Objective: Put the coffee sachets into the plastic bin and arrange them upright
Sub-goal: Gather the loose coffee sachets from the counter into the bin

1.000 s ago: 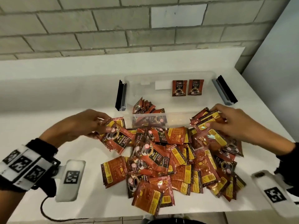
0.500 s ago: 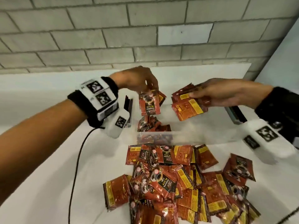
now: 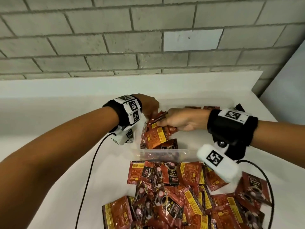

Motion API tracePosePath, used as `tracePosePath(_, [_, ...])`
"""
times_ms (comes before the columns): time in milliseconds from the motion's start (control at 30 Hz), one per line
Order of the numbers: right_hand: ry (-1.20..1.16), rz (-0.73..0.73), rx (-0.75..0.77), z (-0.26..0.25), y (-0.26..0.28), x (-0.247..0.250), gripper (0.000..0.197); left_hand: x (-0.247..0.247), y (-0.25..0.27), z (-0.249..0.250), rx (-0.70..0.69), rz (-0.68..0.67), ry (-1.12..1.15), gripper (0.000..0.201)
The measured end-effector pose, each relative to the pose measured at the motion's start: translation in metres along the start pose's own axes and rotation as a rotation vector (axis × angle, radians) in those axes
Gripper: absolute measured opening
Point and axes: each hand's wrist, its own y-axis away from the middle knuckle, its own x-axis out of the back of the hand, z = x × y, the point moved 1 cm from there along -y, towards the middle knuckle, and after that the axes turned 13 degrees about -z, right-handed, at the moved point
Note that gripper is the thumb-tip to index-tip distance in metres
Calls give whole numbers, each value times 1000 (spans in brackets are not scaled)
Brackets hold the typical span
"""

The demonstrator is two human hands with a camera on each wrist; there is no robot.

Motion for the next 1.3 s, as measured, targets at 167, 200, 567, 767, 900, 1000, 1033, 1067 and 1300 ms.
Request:
tracePosePath(167, [239, 61, 2, -5, 3, 0, 33, -5, 6, -1, 73, -1, -97, 25])
tracePosePath(200, [214, 26, -8, -5, 2, -1, 32, -5, 7, 0, 75, -9, -90, 23])
tracePosePath(567, [560, -145, -87, -2, -16, -24, 62, 4, 62, 9, -77, 88, 63, 60])
tracePosePath(767, [614, -32, 120, -6, 50, 6, 37, -32, 146, 6, -112, 275, 345, 14])
tracePosePath(900, [456, -37, 205, 36, 126, 16, 36, -96, 175, 19, -160, 65, 473, 1])
tracePosePath(1000, [513, -36, 98, 93, 160, 10, 31, -145, 167, 38, -119, -44, 505, 26])
tracePosePath(1033, [570, -12, 44, 114, 163, 7, 33, -157, 162, 46, -102, -54, 532, 44])
tracePosePath(1067, [617, 21, -20, 134, 164, 5, 37, -170, 155, 54, -83, -52, 576, 57])
tracePosePath(1300, [740, 110, -286, 229, 146, -34, 108, -216, 116, 105, 45, 93, 841, 111])
